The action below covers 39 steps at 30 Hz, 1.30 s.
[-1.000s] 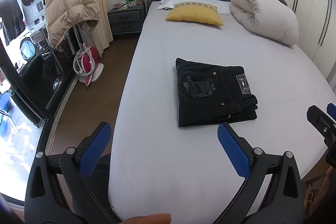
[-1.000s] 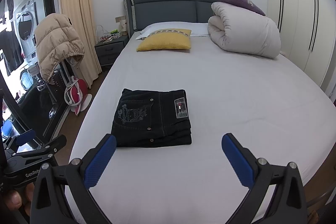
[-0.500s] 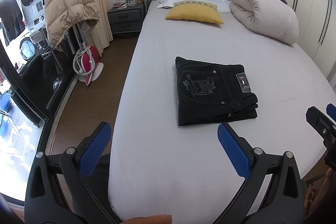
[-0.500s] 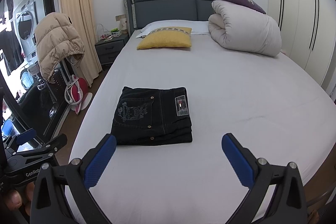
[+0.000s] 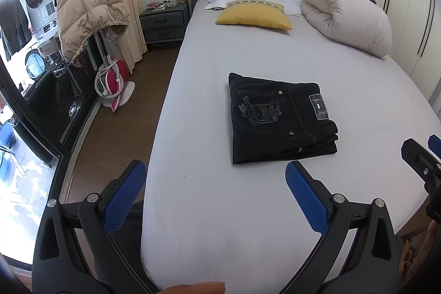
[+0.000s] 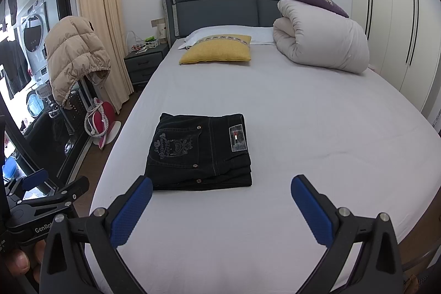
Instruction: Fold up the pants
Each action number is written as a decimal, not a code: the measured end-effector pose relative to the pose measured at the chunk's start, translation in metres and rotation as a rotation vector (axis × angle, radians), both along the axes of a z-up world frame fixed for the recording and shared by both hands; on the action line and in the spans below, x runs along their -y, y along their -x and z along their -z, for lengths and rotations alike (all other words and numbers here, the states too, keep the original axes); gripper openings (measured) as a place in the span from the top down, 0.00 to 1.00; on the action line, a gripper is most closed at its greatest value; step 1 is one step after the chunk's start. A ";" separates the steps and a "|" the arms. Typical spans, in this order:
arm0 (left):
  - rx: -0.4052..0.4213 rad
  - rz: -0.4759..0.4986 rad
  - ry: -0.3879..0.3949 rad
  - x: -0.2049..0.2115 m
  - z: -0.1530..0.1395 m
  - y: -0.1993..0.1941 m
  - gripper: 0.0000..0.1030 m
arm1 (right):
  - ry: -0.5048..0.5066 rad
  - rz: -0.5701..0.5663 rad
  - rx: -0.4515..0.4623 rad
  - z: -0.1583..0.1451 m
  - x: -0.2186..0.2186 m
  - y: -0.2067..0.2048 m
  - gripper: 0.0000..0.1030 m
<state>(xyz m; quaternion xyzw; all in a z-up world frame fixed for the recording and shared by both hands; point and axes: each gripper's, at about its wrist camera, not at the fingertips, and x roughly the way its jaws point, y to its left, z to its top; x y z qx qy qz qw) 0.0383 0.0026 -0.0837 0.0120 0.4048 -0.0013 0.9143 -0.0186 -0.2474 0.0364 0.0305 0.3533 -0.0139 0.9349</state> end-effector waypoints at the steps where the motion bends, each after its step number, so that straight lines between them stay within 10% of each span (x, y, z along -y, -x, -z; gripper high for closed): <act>1: -0.001 0.000 -0.001 -0.001 0.001 0.000 0.00 | 0.000 -0.001 -0.001 0.001 0.000 0.000 0.00; 39: -0.032 0.010 0.007 -0.006 0.008 -0.013 0.00 | 0.004 -0.024 -0.018 0.012 0.001 -0.003 0.00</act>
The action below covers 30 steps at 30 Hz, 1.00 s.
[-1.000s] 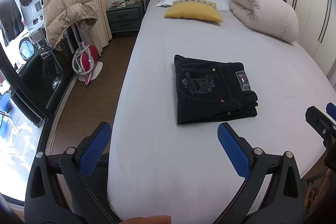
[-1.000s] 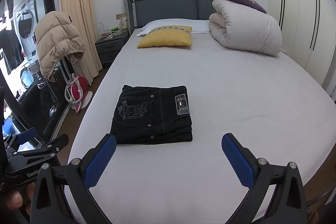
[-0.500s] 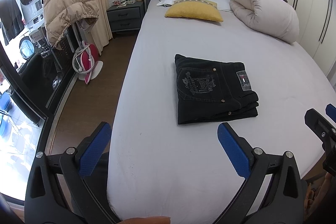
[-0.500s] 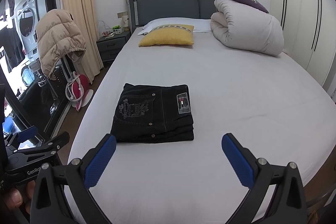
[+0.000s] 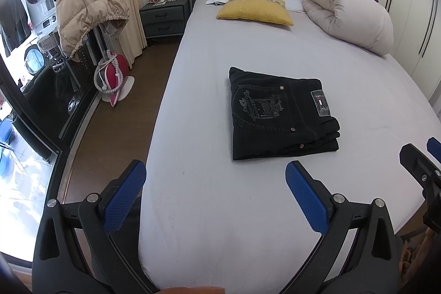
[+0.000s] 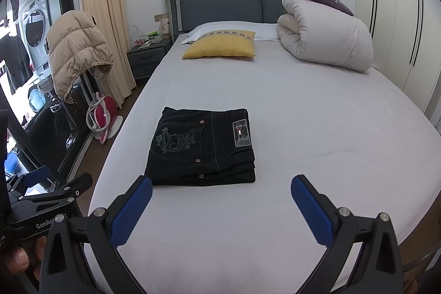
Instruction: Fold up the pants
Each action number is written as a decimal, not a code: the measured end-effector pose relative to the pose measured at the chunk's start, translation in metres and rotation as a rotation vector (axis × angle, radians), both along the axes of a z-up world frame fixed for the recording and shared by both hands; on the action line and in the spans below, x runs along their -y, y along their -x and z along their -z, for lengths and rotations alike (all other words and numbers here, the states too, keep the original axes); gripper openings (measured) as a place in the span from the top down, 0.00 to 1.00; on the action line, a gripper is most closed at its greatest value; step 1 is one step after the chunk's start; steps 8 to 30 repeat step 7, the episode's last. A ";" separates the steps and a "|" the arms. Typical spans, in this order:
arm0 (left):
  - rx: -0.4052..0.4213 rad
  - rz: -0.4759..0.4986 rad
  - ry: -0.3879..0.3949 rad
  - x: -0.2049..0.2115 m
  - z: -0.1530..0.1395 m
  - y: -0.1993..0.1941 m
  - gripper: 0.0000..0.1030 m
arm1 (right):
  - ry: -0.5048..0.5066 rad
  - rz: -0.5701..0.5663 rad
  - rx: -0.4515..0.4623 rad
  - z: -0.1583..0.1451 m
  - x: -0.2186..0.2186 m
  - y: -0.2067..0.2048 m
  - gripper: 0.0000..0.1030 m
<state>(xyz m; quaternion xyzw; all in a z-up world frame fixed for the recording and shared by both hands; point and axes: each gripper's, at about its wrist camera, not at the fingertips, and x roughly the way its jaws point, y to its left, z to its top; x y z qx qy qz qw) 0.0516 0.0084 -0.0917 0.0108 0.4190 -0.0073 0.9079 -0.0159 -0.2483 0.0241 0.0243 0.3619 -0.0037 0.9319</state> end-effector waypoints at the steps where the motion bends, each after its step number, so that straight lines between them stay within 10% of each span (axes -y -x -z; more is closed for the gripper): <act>1: -0.002 0.001 0.003 0.000 0.001 0.000 0.00 | 0.000 -0.001 -0.002 0.002 0.000 -0.001 0.00; 30: -0.003 0.004 0.012 -0.001 0.002 -0.003 0.00 | -0.019 -0.003 -0.013 0.007 0.004 0.000 0.00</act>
